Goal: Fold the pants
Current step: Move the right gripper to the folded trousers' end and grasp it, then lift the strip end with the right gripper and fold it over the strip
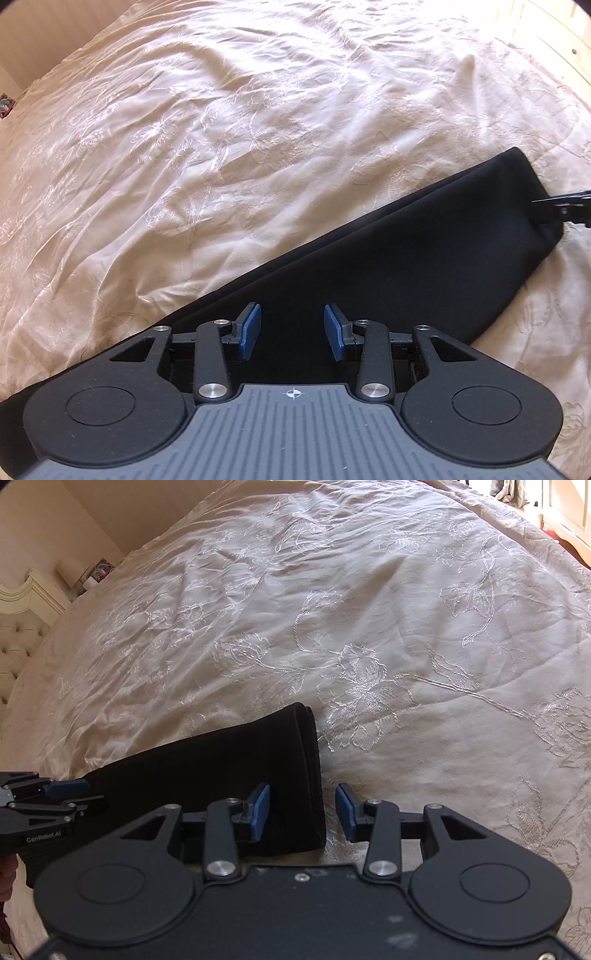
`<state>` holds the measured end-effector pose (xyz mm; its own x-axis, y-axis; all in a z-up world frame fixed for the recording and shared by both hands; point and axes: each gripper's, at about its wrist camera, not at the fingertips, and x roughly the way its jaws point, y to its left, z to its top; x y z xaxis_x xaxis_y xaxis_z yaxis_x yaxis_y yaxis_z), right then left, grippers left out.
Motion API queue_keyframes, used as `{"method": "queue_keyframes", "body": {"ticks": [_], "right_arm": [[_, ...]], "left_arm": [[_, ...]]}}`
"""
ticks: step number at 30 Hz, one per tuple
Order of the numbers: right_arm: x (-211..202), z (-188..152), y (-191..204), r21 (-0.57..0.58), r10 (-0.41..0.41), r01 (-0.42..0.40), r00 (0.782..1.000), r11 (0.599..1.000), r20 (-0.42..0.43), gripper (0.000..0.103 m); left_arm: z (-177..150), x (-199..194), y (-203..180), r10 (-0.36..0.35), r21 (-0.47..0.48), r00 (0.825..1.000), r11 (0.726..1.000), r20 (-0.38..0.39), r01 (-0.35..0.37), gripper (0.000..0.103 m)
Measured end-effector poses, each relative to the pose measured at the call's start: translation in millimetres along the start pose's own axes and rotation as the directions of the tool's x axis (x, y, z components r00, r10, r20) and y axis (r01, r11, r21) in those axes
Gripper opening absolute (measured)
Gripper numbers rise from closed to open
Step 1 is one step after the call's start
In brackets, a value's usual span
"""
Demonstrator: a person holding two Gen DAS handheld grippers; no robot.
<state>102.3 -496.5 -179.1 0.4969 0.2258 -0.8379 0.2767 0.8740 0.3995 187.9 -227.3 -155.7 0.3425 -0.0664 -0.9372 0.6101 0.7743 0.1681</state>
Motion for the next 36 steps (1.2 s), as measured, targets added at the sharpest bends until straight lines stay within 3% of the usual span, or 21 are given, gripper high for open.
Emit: {"method": "queue_keyframes", "body": {"ticks": [3,7,14,16,17,20,24,30,33,36], "right_arm": [[11,3,-6,-0.004,0.038,-0.038,0.999,0.999,-0.038,0.043],[24,5,-20,0.036,0.129,-0.128,0.99,0.991,-0.055,0.045],[43,11,-50,0.162,0.304,-0.294,0.952,0.942,-0.044,0.044],[44,11,-52,0.189,0.309,-0.297,0.95,0.936,-0.04,0.037],[44,10,-52,0.195,0.302,-0.289,0.952,0.937,-0.043,0.023],[35,9,-50,0.249,0.299,-0.284,0.954,0.926,-0.02,0.009],[-1,14,-29,0.25,0.279,-0.28,0.959,0.927,0.042,0.009],[-30,20,8,0.231,0.242,-0.25,0.968,0.94,0.066,0.009],[-38,24,22,0.209,0.189,-0.199,0.98,0.958,0.064,0.009],[-47,25,29,0.217,0.174,-0.185,0.982,0.959,0.069,0.009]], "left_arm": [[3,22,7,0.027,-0.018,0.999,0.999,-0.046,-0.028,0.038],[5,30,20,-0.004,-0.061,0.998,0.998,-0.059,0.0,0.04],[6,33,23,-0.006,-0.062,0.998,0.998,-0.057,0.003,0.044],[6,34,22,0.0,-0.058,0.999,0.998,-0.055,-0.004,0.045],[6,33,22,0.003,-0.057,0.999,0.998,-0.055,-0.006,0.045],[7,28,23,-0.001,-0.055,0.999,0.999,-0.054,-0.002,0.045],[9,14,34,0.035,-0.092,0.999,0.995,-0.005,-0.035,0.045],[21,36,52,0.01,-0.127,0.998,0.992,-0.06,-0.018,0.045],[24,17,59,0.058,-0.155,0.998,0.986,-0.03,-0.062,0.045],[9,-11,63,0.038,-0.192,0.999,0.981,0.019,-0.034,0.045]]}}
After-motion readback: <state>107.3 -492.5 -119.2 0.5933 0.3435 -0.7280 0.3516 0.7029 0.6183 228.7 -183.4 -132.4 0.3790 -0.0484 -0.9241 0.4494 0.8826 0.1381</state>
